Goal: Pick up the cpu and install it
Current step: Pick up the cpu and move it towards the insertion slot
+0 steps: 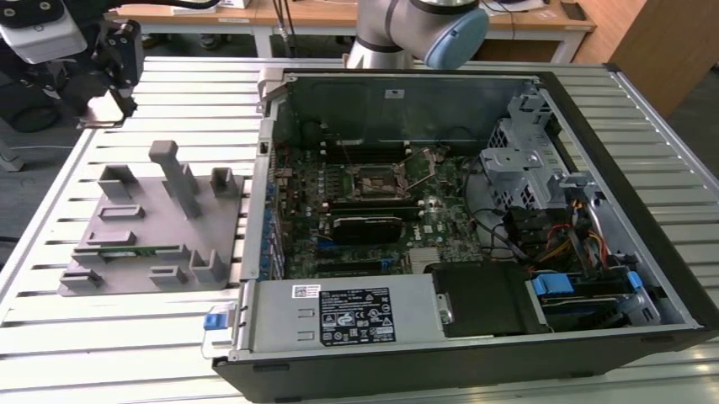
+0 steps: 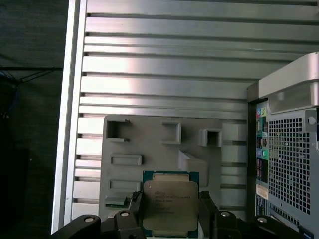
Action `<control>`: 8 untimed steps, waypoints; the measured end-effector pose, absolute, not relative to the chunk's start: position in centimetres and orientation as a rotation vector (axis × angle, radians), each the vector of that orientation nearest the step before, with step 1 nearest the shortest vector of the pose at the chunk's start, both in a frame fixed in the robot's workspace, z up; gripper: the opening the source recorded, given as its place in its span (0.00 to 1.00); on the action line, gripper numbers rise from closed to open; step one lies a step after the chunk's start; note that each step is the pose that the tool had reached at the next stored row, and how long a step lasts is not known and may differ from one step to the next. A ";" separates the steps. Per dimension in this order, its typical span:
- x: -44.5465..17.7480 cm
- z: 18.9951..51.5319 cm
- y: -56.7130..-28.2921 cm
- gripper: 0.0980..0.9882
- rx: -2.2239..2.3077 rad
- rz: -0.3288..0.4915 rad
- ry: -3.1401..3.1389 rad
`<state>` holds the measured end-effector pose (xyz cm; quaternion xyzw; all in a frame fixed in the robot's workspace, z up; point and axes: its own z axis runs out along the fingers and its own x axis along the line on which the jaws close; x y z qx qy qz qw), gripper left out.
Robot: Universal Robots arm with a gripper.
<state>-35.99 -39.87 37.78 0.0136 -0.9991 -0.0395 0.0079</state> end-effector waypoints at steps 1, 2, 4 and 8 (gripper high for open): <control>-35.9 37.8 -39.9 0.48 0.043 -0.123 -3.123; -35.8 37.8 -39.9 0.48 0.043 -0.123 -3.123; -35.6 37.8 -39.8 0.48 0.043 -0.123 -3.123; -35.1 37.8 -39.8 0.48 0.043 -0.123 -3.123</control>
